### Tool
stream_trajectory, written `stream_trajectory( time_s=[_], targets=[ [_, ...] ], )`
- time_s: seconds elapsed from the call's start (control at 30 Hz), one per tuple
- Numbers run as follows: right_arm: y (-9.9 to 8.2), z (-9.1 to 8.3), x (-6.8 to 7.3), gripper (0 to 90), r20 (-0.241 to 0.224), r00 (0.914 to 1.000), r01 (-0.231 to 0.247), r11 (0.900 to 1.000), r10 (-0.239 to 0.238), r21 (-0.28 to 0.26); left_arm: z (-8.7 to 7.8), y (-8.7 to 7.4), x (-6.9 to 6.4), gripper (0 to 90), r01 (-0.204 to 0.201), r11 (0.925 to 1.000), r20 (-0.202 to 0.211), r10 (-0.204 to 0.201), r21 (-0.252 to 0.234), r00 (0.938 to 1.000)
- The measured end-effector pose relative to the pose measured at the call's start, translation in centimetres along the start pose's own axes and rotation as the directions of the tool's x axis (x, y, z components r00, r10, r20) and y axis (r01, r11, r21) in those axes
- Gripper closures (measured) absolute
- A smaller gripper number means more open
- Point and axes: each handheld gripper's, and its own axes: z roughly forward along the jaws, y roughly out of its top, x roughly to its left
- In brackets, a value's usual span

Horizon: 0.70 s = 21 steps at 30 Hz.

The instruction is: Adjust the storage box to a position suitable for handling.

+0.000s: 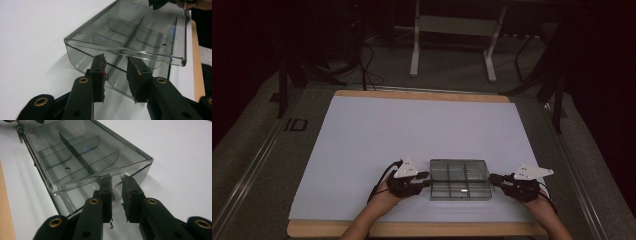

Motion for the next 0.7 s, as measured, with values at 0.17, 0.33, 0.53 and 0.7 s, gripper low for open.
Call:
stream_trajectory(
  time_s=[0.17,0.33,0.53,0.7],
  targets=[
    [0.5,-0.1,-0.1,73.9,0.013,0.9999,0.012,0.9998,-0.012,-0.014,-0.2,0.3,0.1,66.4,-0.007,0.9999,-0.009,0.007,-0.014,0.9999],
    [0.7,-0.1,-0.4,73.1,0.02,0.9998,0.01,0.9996,-0.009,-0.025,-0.2,0.7,0.1,66.7,-0.014,0.9993,-0.015,0.013,-0.034,0.9998],
    [1.1,0.0,-0.7,72.8,0.039,0.9992,0.007,0.9994,-0.005,-0.035,0.0,1.1,0.1,67.2,-0.019,0.9987,-0.017,0.018,-0.047,0.9997],
    [1.4,0.2,-0.8,73.7,0.045,0.9989,0.016,0.9991,-0.014,-0.04,0.0,1.4,0.3,68.7,-0.026,0.9982,-0.033,0.024,-0.054,0.9992]
  ],
)
